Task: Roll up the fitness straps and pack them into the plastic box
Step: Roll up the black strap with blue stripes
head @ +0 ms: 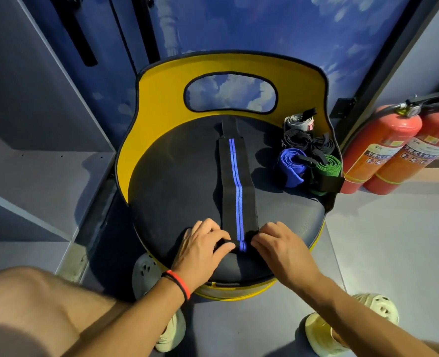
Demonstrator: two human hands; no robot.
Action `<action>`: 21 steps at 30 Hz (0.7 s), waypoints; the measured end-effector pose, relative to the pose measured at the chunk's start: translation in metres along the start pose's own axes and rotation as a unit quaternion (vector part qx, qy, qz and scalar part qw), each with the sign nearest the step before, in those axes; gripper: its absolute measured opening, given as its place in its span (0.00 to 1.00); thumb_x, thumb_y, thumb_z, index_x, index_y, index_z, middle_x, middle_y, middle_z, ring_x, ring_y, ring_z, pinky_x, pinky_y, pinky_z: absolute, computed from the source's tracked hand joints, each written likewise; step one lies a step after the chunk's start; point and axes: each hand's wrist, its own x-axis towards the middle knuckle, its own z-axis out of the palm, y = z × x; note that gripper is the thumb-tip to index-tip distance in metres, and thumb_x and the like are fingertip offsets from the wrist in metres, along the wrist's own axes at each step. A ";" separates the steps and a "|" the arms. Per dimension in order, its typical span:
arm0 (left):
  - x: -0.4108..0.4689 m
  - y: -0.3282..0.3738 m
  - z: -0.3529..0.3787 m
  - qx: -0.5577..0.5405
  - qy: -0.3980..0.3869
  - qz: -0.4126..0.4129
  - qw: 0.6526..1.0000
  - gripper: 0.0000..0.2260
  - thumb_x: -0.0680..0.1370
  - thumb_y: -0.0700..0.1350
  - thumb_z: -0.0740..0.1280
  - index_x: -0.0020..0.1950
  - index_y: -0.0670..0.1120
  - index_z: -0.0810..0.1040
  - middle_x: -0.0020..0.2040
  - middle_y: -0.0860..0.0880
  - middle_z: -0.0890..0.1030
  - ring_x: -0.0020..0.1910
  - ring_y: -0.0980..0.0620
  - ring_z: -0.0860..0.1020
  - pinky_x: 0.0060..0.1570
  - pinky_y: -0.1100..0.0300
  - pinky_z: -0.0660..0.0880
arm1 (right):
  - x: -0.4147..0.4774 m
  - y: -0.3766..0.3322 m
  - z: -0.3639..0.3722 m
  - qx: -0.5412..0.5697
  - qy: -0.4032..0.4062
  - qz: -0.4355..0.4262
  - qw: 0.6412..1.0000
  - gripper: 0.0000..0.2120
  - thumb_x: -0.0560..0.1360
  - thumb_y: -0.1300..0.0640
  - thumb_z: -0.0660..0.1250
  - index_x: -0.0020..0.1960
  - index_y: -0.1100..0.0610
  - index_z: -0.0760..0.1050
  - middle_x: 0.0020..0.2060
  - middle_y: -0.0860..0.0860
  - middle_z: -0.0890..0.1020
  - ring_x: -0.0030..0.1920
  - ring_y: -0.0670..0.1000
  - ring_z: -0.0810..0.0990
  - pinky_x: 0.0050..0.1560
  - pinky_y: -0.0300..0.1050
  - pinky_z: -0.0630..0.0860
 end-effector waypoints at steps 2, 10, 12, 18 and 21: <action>0.004 0.000 0.001 -0.016 -0.005 -0.021 1.000 0.10 0.79 0.58 0.67 0.52 0.54 0.83 0.48 0.58 0.72 0.50 0.57 0.69 0.56 0.57 0.69 | -0.003 -0.001 0.002 0.009 0.015 -0.002 1.000 0.17 0.84 0.49 0.57 0.52 0.55 0.83 0.46 0.51 0.78 0.42 0.53 0.74 0.40 0.49 0.78; 0.021 0.007 -0.008 -0.085 -0.024 -0.096 0.991 0.06 0.78 0.52 0.71 0.52 0.52 0.80 0.44 0.55 0.78 0.46 0.56 0.76 0.49 0.57 0.77 | 0.008 0.007 0.000 0.100 -0.034 0.073 0.992 0.14 0.82 0.46 0.64 0.61 0.52 0.82 0.48 0.47 0.78 0.49 0.50 0.76 0.50 0.42 0.75; 0.021 0.011 -0.007 -0.100 0.012 -0.121 0.988 0.06 0.78 0.51 0.72 0.48 0.52 0.78 0.40 0.55 0.78 0.42 0.56 0.77 0.42 0.58 0.77 | 0.017 0.009 -0.002 0.136 -0.031 0.102 0.985 0.08 0.81 0.48 0.68 0.57 0.50 0.80 0.44 0.43 0.78 0.46 0.49 0.77 0.46 0.41 0.72; 0.014 0.015 0.003 -0.090 0.075 -0.076 0.990 0.04 0.79 0.47 0.71 0.45 0.50 0.79 0.49 0.58 0.76 0.43 0.58 0.78 0.41 0.71 0.74 | 0.031 0.016 0.002 0.182 -0.045 0.169 0.968 0.07 0.79 0.47 0.71 0.46 0.47 0.76 0.37 0.43 0.79 0.38 0.47 0.76 0.41 0.49 0.77; 0.009 0.012 0.006 -0.083 0.041 -0.054 0.994 0.10 0.75 0.51 0.74 0.52 0.51 0.78 0.50 0.57 0.75 0.45 0.57 0.76 0.44 0.69 0.75 | 0.038 0.019 0.003 0.189 -0.065 0.202 0.959 0.08 0.79 0.45 0.70 0.47 0.49 0.76 0.36 0.43 0.78 0.38 0.48 0.76 0.41 0.51 0.77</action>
